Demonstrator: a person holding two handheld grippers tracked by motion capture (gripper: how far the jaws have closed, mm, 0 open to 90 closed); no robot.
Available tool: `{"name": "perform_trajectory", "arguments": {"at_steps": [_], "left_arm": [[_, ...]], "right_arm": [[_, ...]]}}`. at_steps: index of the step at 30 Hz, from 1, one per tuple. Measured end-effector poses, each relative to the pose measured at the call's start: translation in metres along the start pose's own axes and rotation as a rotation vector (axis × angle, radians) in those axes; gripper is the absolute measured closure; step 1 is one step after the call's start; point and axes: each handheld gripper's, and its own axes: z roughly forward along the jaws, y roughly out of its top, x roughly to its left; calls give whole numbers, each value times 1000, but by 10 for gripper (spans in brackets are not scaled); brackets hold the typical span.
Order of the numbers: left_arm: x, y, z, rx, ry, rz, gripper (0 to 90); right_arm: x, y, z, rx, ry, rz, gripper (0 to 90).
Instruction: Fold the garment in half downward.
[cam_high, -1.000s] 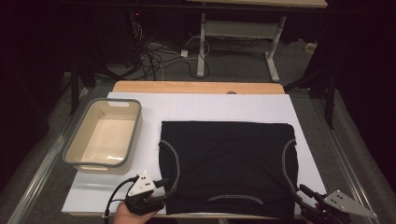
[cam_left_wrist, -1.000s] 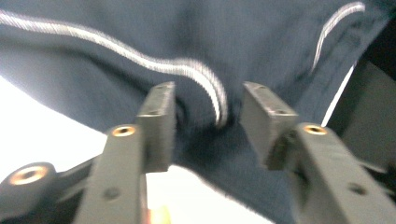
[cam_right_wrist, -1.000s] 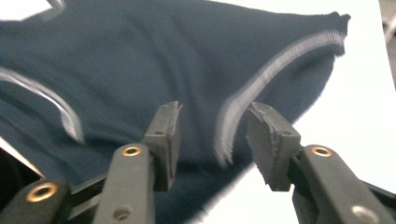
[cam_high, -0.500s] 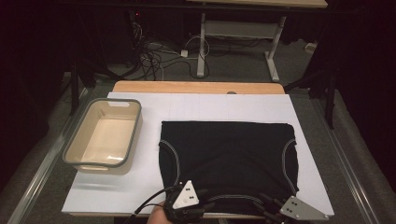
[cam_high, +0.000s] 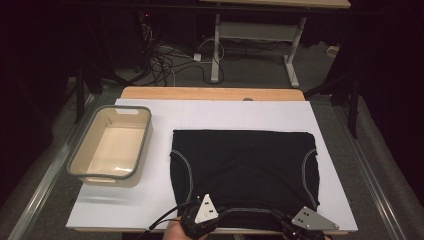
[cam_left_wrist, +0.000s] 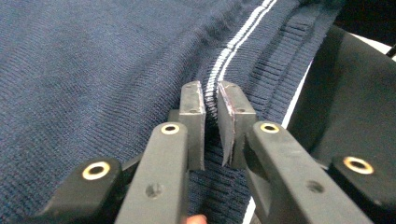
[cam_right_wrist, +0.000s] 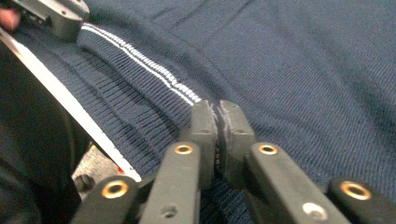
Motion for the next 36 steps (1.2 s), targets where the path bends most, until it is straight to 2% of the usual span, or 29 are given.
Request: {"name": "perform_trajectory", "arguments": {"at_steps": [2, 5, 7, 9, 10, 12, 15, 18, 21, 24, 27, 30, 36], "left_arm": [[0, 0, -2, -11, -2, -5, 797], [-3, 4, -11, -42, -14, -3, 798], [-10, 8, -22, -66, -25, 26, 798], [-15, 8, -28, -69, -34, 50, 797], [-16, 7, -28, -64, -41, 47, 797], [-17, 2, -25, -41, -56, 43, 796], [-13, -6, -15, 6, -78, 23, 787], [-9, -8, -13, -6, -107, -10, 745], [-5, -8, -20, -53, -132, -5, 678], [2, -9, -27, -90, -128, -21, 592], [10, -10, -33, -111, -106, -43, 514], [20, -13, -42, -133, -68, -54, 446], [39, -19, -52, -147, -26, -87, 347]], "right_arm": [[2, 2, -1, 2, -16, -32, 887], [5, 7, -10, -31, -29, -50, 889], [8, 10, -21, -66, -37, -59, 889], [11, 11, -31, -89, -43, -69, 889], [12, 11, -34, -94, -42, -71, 888], [14, 7, -34, -79, -31, -71, 888], [16, -1, -25, -29, -13, -70, 884], [14, -6, -18, 5, 9, -50, 842], [12, -4, -19, -18, 39, -37, 727], [10, -3, -22, -47, 53, -11, 638], [5, -3, -23, -73, 58, 28, 571], [-1, -4, -24, -85, 46, 54, 519], [-14, -9, -27, -113, 18, 99, 426]]}}
